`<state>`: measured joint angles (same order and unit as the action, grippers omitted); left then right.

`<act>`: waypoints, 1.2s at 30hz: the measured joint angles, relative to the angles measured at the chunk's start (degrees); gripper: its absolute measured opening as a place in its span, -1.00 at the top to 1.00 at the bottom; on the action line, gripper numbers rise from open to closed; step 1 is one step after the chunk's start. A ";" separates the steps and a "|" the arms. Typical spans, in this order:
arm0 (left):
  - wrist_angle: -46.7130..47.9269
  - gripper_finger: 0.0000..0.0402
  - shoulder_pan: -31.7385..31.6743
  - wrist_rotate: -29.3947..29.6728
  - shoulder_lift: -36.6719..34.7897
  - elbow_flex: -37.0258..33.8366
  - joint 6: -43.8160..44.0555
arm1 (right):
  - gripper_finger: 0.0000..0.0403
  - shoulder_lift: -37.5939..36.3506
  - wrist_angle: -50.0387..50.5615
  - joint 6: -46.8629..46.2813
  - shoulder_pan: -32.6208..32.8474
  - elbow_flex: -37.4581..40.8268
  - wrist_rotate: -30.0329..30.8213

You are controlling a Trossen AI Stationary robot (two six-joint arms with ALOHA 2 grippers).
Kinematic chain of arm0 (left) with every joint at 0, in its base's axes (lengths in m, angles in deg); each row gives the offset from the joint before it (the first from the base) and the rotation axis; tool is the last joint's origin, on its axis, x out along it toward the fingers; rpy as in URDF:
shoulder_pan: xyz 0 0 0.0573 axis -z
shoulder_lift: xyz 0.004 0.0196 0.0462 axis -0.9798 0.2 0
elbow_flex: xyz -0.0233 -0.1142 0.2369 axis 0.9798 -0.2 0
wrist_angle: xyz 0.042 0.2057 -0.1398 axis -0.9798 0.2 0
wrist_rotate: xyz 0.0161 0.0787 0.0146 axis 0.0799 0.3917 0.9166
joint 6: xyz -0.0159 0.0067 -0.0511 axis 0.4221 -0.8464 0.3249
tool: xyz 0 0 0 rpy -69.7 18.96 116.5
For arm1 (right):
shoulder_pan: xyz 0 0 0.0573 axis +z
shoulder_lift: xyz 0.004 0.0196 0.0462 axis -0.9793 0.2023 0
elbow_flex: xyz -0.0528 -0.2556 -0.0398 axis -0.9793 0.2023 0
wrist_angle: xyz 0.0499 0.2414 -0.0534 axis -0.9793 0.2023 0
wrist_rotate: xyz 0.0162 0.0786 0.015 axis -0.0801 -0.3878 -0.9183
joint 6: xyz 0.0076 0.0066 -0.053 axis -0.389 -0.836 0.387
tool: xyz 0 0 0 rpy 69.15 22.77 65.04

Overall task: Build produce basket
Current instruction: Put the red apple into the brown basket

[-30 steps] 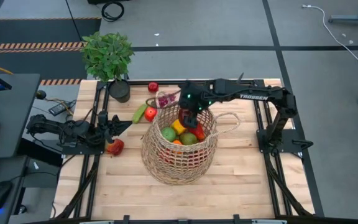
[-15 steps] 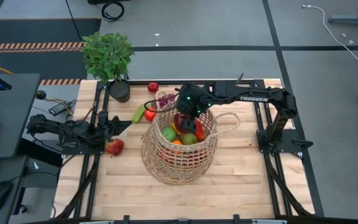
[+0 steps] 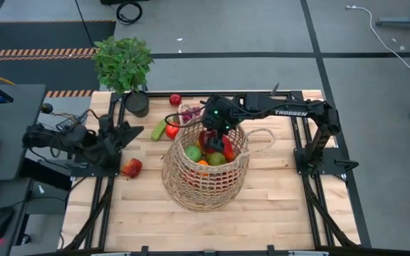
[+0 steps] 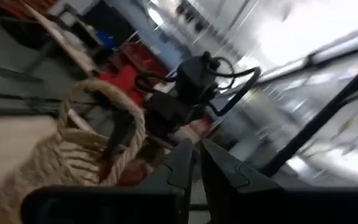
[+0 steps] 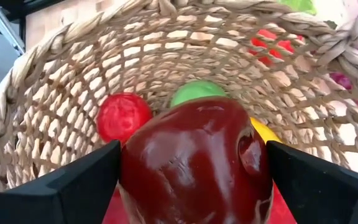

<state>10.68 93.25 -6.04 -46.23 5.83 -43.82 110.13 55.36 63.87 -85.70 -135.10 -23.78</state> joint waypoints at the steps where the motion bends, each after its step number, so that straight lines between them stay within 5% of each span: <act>1: 2.42 0.81 -0.02 0.13 2.82 2.98 -1.49 | -0.98 0.00 -0.02 0.02 -0.27 0.00 0.11; 17: 25.25 0.84 -7.24 -1.73 43.29 37.96 -1.89 | -0.98 -5.44 -0.86 1.32 -2.03 -2.83 1.63; 28: 26.33 0.84 -6.51 -5.28 54.97 54.29 -19.84 | -0.98 -10.61 1.33 -0.17 -1.23 -3.61 3.03; 36: 25.98 0.85 -11.23 -5.25 60.76 55.03 -16.90 | -0.98 -10.68 1.35 0.61 2.90 -3.61 5.12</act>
<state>36.65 82.02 -11.29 14.53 60.86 -60.72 99.45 56.71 64.48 -82.80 -138.70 -18.66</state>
